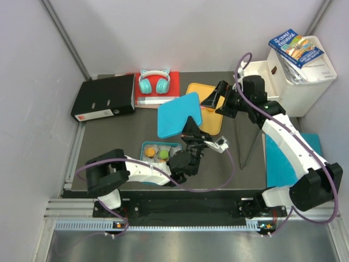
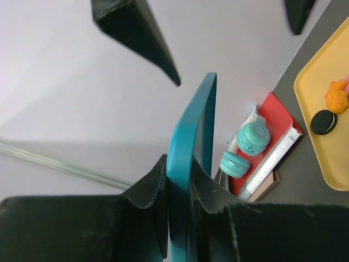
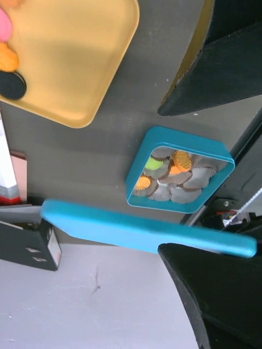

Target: Pack the cookies

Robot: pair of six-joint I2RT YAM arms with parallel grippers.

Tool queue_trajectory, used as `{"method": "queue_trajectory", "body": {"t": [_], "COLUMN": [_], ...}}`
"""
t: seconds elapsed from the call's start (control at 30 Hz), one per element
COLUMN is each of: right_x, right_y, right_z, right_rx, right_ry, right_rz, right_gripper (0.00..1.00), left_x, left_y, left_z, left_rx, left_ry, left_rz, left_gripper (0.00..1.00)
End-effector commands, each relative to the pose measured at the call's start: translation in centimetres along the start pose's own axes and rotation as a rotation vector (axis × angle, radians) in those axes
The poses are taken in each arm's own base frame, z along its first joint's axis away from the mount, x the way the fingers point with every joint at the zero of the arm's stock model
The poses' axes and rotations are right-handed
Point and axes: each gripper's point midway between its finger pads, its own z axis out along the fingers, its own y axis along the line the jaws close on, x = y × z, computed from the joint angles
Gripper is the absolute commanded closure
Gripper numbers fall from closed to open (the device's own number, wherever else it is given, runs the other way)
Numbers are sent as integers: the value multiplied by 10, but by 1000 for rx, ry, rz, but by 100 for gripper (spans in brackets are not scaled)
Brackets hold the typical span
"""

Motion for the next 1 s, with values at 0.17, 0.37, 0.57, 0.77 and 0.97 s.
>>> {"method": "queue_trajectory", "body": {"t": [0.17,0.37,0.57,0.77,0.97], "right_x": [-10,6,17,21,27], "right_y": [35,25,2,-4,-2], "right_z": [3,13,25,33,42], "right_rx": [-184,-186,-113,-113,-153], "right_ry": [21,84,119,127,144], "right_rz": [-16,9,34,59,93], "right_gripper": [1,8,17,45,78], "left_x": [-22,-29,-30,-31,-31], "left_y": [15,20,24,29,30], "left_z": [-17,-20,-21,-22,-22], "left_rx": [-112,-135,-146,-161,-165], "left_ry": [-124,-136,-132,-132,-126], "left_rz": [0,-3,-15,-36,-50], "left_gripper": [100,100,100,100,100]}}
